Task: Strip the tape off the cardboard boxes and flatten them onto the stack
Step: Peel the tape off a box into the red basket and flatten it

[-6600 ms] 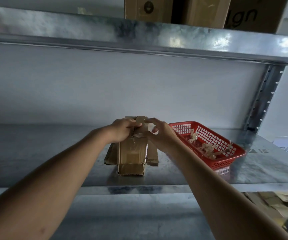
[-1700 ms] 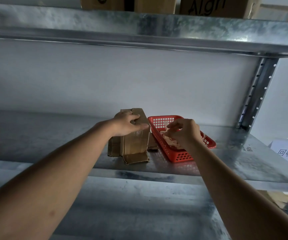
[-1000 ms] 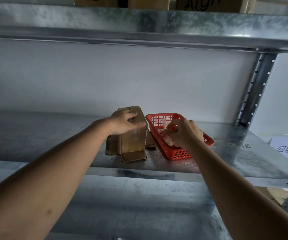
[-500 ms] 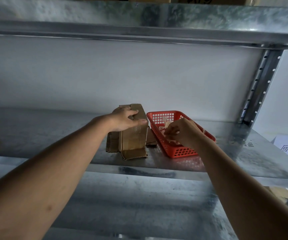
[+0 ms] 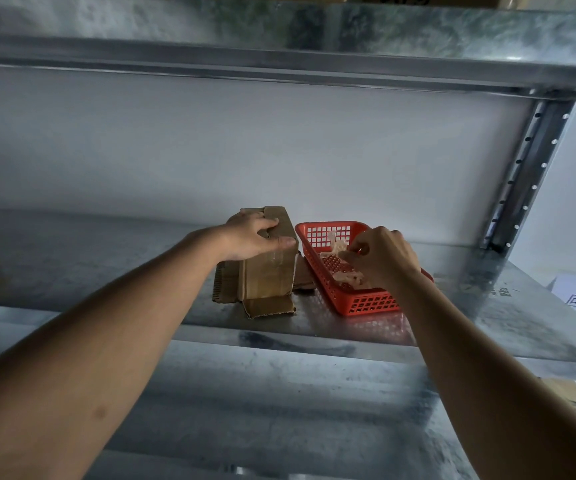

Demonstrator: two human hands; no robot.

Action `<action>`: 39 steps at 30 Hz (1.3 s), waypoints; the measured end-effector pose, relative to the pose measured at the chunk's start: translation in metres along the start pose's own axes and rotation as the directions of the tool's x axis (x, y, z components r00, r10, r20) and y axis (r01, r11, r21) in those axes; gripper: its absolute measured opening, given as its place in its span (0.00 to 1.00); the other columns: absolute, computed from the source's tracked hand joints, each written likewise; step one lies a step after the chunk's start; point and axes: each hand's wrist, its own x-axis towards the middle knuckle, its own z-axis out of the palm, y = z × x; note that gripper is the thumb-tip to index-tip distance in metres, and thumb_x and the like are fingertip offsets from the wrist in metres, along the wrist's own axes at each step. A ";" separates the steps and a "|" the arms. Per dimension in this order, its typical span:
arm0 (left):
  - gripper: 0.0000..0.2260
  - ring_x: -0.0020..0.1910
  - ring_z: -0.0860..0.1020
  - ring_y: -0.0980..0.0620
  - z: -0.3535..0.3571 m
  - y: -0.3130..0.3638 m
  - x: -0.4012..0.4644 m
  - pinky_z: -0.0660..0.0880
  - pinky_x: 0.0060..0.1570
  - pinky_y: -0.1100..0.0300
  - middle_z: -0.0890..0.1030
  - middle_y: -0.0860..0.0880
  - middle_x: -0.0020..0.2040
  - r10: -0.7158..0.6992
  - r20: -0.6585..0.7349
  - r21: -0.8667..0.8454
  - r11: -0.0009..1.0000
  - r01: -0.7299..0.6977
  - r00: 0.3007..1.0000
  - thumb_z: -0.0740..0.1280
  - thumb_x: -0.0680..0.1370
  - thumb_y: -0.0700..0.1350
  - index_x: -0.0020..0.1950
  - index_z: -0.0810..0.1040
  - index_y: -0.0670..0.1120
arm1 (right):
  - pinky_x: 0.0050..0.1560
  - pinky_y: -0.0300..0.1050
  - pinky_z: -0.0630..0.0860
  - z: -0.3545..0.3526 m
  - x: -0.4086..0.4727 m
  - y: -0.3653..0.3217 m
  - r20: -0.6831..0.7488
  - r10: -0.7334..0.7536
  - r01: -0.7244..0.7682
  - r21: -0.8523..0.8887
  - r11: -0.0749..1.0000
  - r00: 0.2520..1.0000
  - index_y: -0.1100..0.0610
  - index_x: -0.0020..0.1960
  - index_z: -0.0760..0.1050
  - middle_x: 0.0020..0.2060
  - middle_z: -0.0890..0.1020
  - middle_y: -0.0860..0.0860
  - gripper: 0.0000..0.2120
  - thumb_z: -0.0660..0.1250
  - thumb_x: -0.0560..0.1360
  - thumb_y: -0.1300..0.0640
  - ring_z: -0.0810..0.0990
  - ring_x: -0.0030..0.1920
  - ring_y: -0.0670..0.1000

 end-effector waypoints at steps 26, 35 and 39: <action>0.49 0.83 0.52 0.46 0.001 -0.005 0.006 0.54 0.80 0.43 0.53 0.52 0.84 -0.011 0.008 -0.034 0.999 0.011 1.000 0.61 0.66 0.80 0.82 0.62 0.58 | 0.46 0.42 0.82 -0.003 0.009 0.016 0.208 0.000 -0.050 0.239 0.970 0.978 0.49 0.42 0.86 0.42 0.86 0.45 0.07 0.83 0.68 0.57 0.85 0.45 0.47; 0.47 0.83 0.52 0.46 0.002 -0.001 0.004 0.54 0.79 0.44 0.52 0.51 0.85 -0.014 0.005 -0.039 0.999 0.014 1.000 0.62 0.68 0.78 0.82 0.62 0.57 | 0.52 0.41 0.81 -0.002 0.013 0.012 0.414 -0.153 0.090 0.167 0.982 0.897 0.51 0.51 0.87 0.47 0.86 0.45 0.07 0.75 0.77 0.61 0.84 0.48 0.47; 0.47 0.83 0.51 0.46 0.001 0.000 0.003 0.53 0.79 0.44 0.52 0.52 0.85 -0.012 0.010 -0.031 0.999 0.013 1.000 0.62 0.68 0.78 0.82 0.62 0.58 | 0.36 0.29 0.73 -0.009 0.007 0.012 0.167 -0.104 0.052 0.292 0.955 0.980 0.52 0.43 0.87 0.43 0.85 0.45 0.08 0.83 0.67 0.59 0.83 0.45 0.45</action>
